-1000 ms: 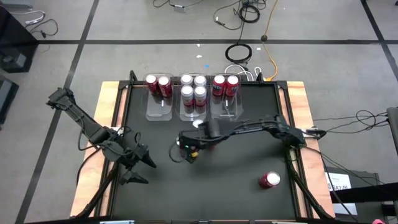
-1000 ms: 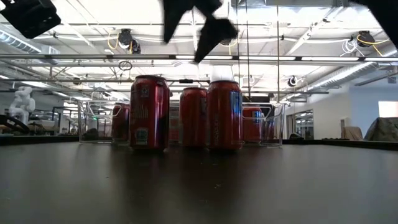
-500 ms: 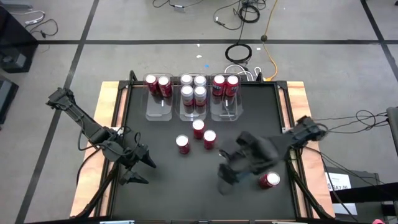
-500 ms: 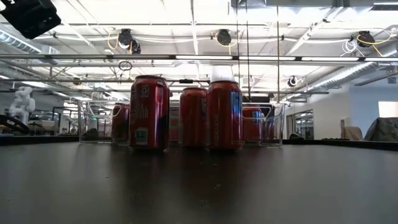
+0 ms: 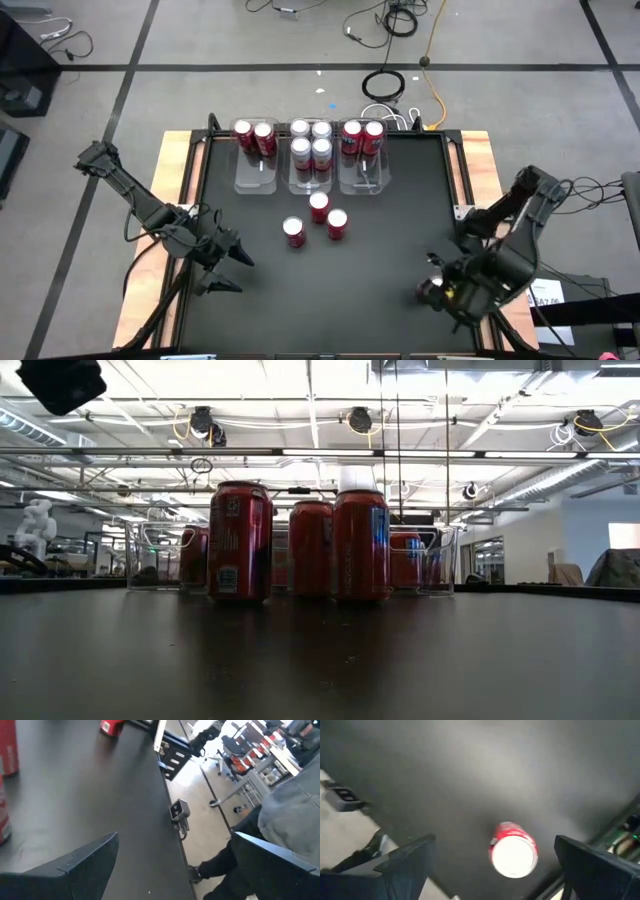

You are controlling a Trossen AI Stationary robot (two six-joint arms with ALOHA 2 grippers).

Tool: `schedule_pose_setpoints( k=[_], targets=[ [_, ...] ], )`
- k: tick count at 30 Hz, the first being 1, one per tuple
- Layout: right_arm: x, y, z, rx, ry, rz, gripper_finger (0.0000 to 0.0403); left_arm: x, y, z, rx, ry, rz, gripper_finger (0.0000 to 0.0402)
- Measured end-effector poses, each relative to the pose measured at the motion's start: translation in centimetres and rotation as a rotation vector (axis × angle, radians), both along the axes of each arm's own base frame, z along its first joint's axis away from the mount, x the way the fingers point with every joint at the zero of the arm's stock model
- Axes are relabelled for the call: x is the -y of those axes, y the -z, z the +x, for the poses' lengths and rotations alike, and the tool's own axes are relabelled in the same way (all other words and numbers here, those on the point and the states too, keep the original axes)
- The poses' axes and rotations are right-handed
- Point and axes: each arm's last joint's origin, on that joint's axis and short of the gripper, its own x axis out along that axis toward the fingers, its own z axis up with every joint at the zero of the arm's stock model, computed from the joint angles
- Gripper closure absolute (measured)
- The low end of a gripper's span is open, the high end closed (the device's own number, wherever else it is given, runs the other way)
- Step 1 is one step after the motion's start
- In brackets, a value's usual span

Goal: Sort soda cans
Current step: Move the bottom red soda can to the center of the table

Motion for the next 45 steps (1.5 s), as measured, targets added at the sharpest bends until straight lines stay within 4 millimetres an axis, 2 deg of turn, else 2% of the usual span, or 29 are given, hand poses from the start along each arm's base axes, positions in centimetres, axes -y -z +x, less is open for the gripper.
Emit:
schedule_pose_setpoints(
  k=[4,13,22,31,39,45],
  targets=[
    [-0.1,1.7,-1.4,-0.031,0.038,-0.033,0.0006,-0.1,0.0,0.1,0.01,-0.039,0.012,0.0006],
    [-0.3,5.9,-1.8,-0.2,0.026,-0.031,0.0006,-0.2,0.0,0.1,0.023,-0.09,0.029,0.0006],
    [-0.7,8.3,-1.5,-0.174,0.03,0.02,0.0006,-0.3,0.0,0.1,0.021,-0.091,0.032,0.0006],
    [0.5,11.4,-2.6,-0.157,0.089,0.138,0.0006,-0.3,0.0,0.1,0.021,-0.091,0.032,0.0006],
    [0.7,14.1,-2.8,-0.135,0.105,0.217,0.0007,-0.3,0.0,0.1,0.018,-0.09,0.035,0.0006],
    [1.0,14.7,-3.0,-0.152,0.143,0.203,0.0029,-0.3,0.1,0.1,0.011,-0.09,0.043,0.0006]
  ],
)
